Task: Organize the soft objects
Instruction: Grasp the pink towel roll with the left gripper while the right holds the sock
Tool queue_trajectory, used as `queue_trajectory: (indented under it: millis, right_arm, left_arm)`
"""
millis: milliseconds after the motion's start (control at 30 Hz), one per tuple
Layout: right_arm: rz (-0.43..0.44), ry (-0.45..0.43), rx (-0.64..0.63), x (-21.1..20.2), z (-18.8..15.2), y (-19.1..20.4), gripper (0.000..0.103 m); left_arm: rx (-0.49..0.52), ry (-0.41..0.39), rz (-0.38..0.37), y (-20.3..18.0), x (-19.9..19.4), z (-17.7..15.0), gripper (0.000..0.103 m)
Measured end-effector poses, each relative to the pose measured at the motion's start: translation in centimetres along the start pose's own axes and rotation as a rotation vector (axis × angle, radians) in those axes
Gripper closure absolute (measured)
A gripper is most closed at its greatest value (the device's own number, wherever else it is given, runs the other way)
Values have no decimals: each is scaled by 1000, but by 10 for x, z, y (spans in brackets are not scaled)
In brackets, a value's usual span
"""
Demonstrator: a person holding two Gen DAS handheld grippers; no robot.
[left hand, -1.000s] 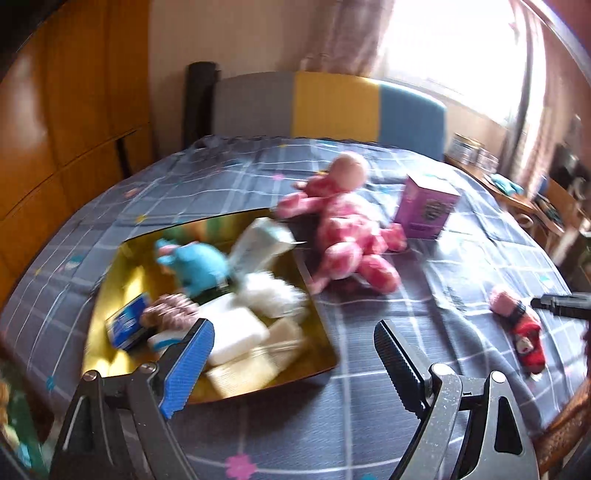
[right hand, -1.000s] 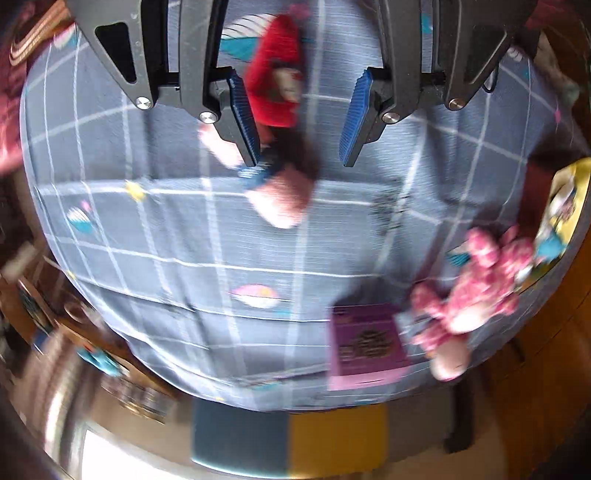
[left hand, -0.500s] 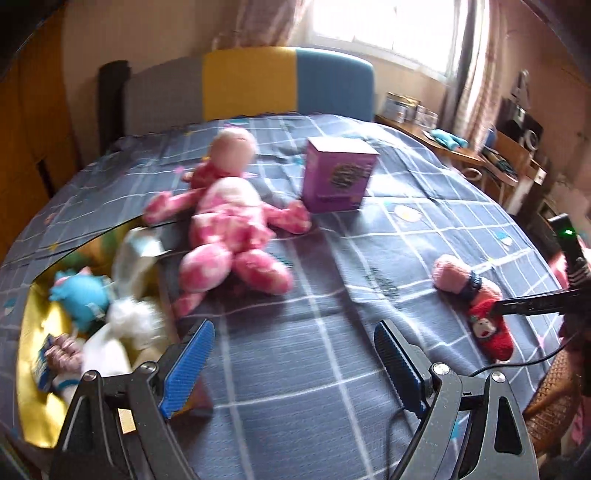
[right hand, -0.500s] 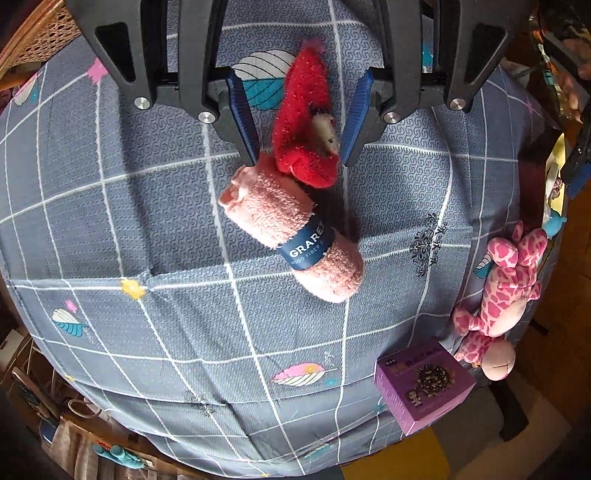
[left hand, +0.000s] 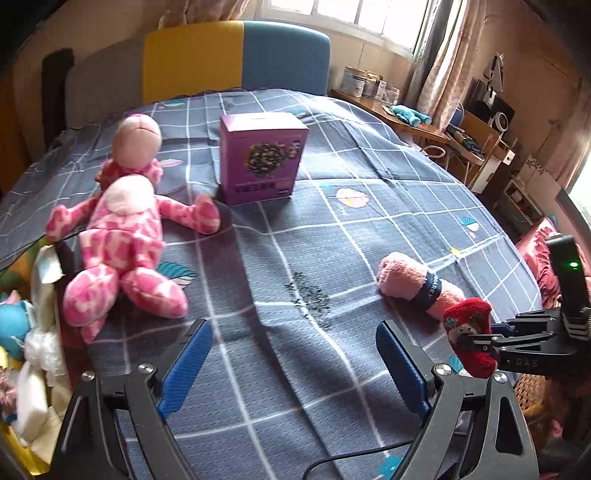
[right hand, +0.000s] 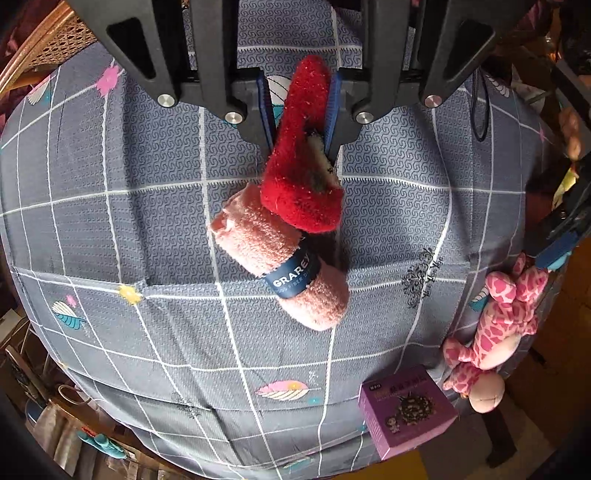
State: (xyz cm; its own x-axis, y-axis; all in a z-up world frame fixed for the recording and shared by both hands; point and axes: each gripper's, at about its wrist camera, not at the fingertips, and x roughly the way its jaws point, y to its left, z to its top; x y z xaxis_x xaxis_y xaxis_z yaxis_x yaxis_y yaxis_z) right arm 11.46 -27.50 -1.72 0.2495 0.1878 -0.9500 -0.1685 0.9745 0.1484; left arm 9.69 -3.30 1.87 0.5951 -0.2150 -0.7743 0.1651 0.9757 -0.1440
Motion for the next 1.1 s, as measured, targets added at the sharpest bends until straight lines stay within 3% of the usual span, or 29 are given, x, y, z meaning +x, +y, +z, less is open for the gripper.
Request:
queue_trajectory:
  millis: [200,333,433,533,567,633,700,733,767,933,1100]
  right_arm:
    - [-27,-146,106,-34,5,-36,80]
    - [-77,-219,224,-34,30,-72,80]
    - [-108,-213,258,-18,52,-86,80]
    - [-89,-100,252,14,68,-91,80]
    - [-69,-36,209,27,71,-85,80]
    - [102,46,158,41,67,-70,81]
    - [300,24,129,34,64,-58,81]
    - [348,-7,134,28,65,-56,81]
    - [352,-39,144,24,67,-56,81]
    - [180,-152,202,28,77,-74,81]
    - [181,-166,227,31,79,-88,81]
  left_arm:
    - [-29,53,-62,-17,25,12,12]
    - [-41,97,-108,-36,43,16,12]
    - [-52,129,-151,-53,56,18,12]
    - [-64,162,-178,-67,65,19,12]
    - [-65,172,-180,-70,68,19,12]
    - [-57,178,-171,-72,70,19,12]
    - [-59,179,-159,-68,72,20,12]
    - [-68,180,-161,-63,73,21,12]
    - [-82,182,-156,-58,75,22,12]
    - [-158,217,-158,-46,88,25,12]
    - [-134,247,-146,-62,97,19,14]
